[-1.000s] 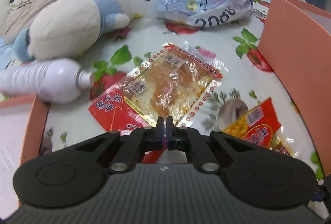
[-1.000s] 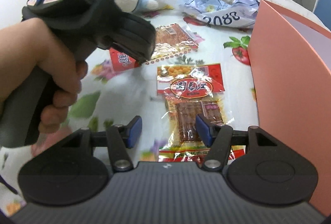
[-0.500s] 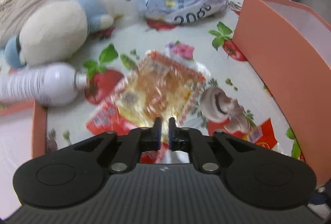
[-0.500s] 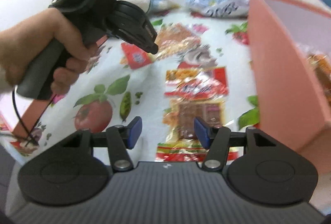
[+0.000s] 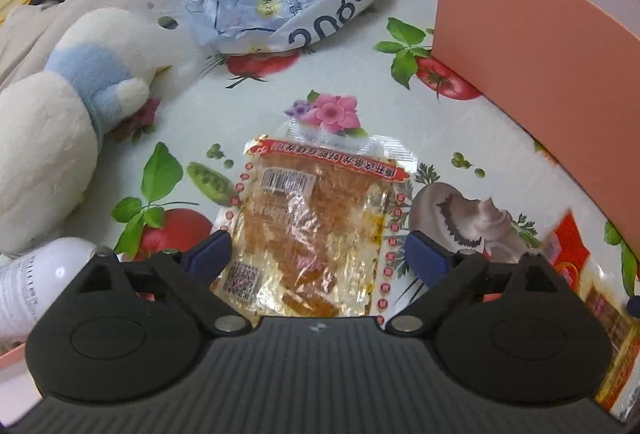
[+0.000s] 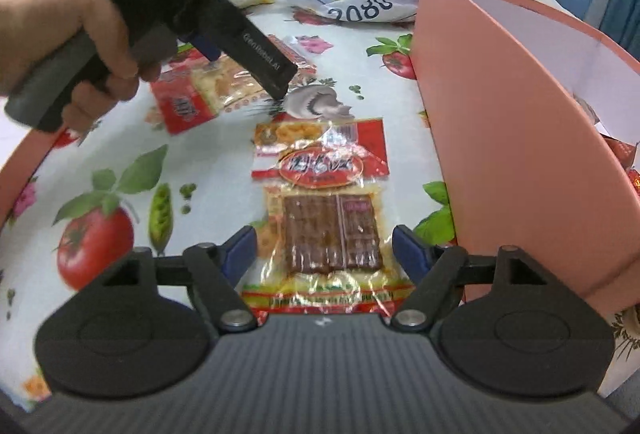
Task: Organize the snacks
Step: 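Grasp the clear bread-snack packet with the left gripper while the right grasps the red-label stick packet, then carry both packets up over the deep pink box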
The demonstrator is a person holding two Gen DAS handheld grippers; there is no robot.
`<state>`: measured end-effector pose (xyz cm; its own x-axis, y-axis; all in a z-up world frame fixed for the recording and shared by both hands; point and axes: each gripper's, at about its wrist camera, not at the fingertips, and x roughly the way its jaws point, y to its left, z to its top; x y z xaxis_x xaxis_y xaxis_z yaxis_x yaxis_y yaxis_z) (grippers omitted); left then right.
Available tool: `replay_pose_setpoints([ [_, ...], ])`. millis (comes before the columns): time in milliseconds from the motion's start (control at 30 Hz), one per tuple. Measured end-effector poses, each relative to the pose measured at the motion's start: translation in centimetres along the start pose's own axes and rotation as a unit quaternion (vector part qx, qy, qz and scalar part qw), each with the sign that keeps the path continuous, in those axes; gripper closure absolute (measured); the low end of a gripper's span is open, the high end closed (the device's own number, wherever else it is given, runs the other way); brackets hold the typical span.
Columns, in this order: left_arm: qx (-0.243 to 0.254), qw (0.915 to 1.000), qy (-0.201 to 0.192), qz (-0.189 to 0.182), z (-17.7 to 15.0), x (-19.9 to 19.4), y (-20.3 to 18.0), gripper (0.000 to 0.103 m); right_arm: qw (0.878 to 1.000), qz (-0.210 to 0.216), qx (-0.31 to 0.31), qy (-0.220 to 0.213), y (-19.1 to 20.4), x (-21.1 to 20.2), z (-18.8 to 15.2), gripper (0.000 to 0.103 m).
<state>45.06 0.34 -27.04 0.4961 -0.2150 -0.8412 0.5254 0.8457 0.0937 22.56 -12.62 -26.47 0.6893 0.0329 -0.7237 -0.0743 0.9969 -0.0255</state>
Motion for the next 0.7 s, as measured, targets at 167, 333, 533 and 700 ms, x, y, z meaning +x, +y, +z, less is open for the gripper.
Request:
replay_pose_setpoints([
  [167,-0.029,0.9994,-0.004,-0.019,-0.4,0.4,0.8,0.008,0.999,0.036,0.009,0.020,-1.0,0.7,0.4,0.022],
  [333,-0.040,0.9990,-0.014,-0.015,-1.0,-0.2,0.3,0.021,0.998,0.059,-0.013,0.026,-1.0,1.0,0.7,0.024],
  [533,-0.053,0.9985,-0.013,-0.008,-2.1,-2.0,-1.1,0.074,0.996,0.079,-0.038,0.023,0.0,0.3,0.8,0.056],
  [700,-0.087,0.9962,-0.010,0.003,-4.3,-3.9,-1.3,0.084,0.995,0.095,-0.022,0.025,-0.5,-0.6,0.9,0.059],
])
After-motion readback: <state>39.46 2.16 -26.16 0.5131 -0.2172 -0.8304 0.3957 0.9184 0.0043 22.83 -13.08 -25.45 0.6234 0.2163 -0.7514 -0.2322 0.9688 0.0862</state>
